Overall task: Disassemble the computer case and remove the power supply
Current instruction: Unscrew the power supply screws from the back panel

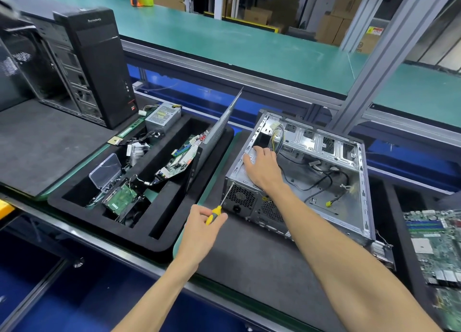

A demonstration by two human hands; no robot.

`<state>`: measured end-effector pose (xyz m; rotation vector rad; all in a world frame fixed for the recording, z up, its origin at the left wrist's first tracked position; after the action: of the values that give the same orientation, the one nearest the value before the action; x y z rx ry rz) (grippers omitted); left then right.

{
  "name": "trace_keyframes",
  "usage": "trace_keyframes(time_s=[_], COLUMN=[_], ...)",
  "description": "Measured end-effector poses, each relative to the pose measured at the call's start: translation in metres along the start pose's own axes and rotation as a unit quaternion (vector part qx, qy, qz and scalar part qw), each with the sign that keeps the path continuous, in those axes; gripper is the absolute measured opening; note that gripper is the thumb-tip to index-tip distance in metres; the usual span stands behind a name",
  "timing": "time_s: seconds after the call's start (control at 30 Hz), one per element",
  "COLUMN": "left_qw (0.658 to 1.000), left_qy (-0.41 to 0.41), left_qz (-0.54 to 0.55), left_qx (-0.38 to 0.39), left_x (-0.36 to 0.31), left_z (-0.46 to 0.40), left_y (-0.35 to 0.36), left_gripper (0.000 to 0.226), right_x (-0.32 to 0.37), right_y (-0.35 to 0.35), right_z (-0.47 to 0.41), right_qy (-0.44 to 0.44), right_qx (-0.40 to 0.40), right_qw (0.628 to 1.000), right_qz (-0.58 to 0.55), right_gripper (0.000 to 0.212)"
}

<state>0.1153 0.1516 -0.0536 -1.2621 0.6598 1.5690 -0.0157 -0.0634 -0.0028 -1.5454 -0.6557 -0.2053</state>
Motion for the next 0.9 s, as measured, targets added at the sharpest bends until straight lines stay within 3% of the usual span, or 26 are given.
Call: trace_keyframes(time_s=[0.1,0.23,0.37,0.53,0.7,0.9], left_qw=[0.999,0.996,0.998,0.997,0.996,0.999], left_qy=[-0.006,-0.06,-0.05,-0.025,-0.073,-0.028], left_qz=[0.051,0.044,0.019,0.072,0.027,-0.02], left_qx=[0.008,0.04,0.02,0.006,0.05,0.014], left_x=[0.0005,0.006,0.0049,0.0047,0.0083,0.0039], left_z=[-0.0006,-0.001,-0.0012,0.0008,-0.0011,-0.0034], left_y=[-0.0021,0.0039,0.0047,0.0007,0.007,-0.0001], left_gripper=[0.031,0.049,0.033,0.029,0.052,0.038], right_x=[-0.001,-0.002,-0.0025,-0.0025,-0.0014,-0.0009], right_y=[0.0007,0.0006,0.0013,0.0021,0.0011,0.0008], right_z=[-0.0009,-0.001,-0.0012,-0.0011,-0.0015,-0.0011], right_qy=[0.0,-0.001,-0.001,0.0,0.003,0.002], right_qx=[0.001,-0.005,-0.004,-0.002,0.004,0.005], right_qw=[1.0,1.0,1.0,1.0,1.0,1.0], right_qz=[0.001,-0.002,0.001,0.0,0.01,0.007], right_gripper=[0.056,0.054,0.054,0.055,0.056,0.056])
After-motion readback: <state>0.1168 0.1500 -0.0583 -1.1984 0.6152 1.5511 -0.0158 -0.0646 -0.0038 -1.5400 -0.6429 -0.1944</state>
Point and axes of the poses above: each hand's wrist, its own z-axis away from the middle knuckle, its own y-axis out of the palm, x = y × z, the point moved 7 cm from there along -z, towards the middle knuckle
